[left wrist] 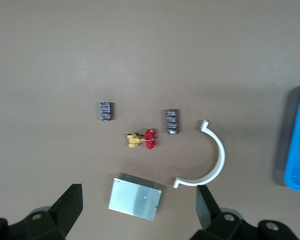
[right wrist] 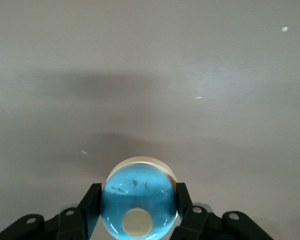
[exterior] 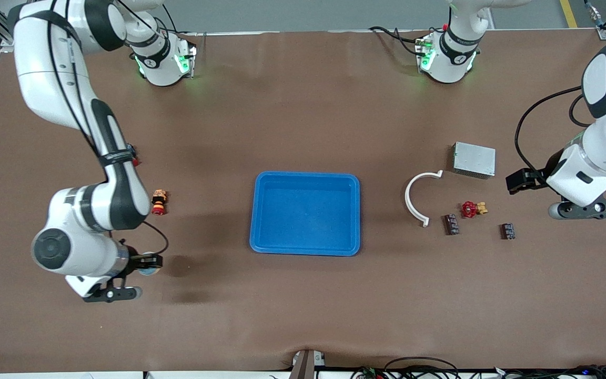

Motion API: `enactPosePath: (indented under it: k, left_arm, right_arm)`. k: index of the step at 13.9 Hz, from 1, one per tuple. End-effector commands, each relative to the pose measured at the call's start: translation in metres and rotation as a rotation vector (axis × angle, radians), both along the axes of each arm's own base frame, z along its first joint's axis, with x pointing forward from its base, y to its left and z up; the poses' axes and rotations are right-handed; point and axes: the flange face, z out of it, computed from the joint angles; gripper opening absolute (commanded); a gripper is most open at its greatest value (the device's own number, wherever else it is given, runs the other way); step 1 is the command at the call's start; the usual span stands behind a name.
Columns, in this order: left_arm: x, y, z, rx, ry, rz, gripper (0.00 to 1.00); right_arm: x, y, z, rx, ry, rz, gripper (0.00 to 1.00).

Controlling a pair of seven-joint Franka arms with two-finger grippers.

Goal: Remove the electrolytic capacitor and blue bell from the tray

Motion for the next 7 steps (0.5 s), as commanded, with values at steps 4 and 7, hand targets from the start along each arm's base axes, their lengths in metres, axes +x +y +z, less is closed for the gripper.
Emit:
enactPosePath:
  k: [4, 7]
  left_arm:
    - [-0.038, -0.009, 0.044, -0.039, 0.004, -0.001, 1.00]
    - [-0.053, -0.006, 0.052, -0.066, -0.001, 0.008, 1.00]
  right_arm:
    - [-0.022, -0.092, -0.015, 0.057, -0.003, 0.121, 0.00]
    - [-0.037, -0.121, -0.031, 0.052, -0.031, 0.149, 0.00]
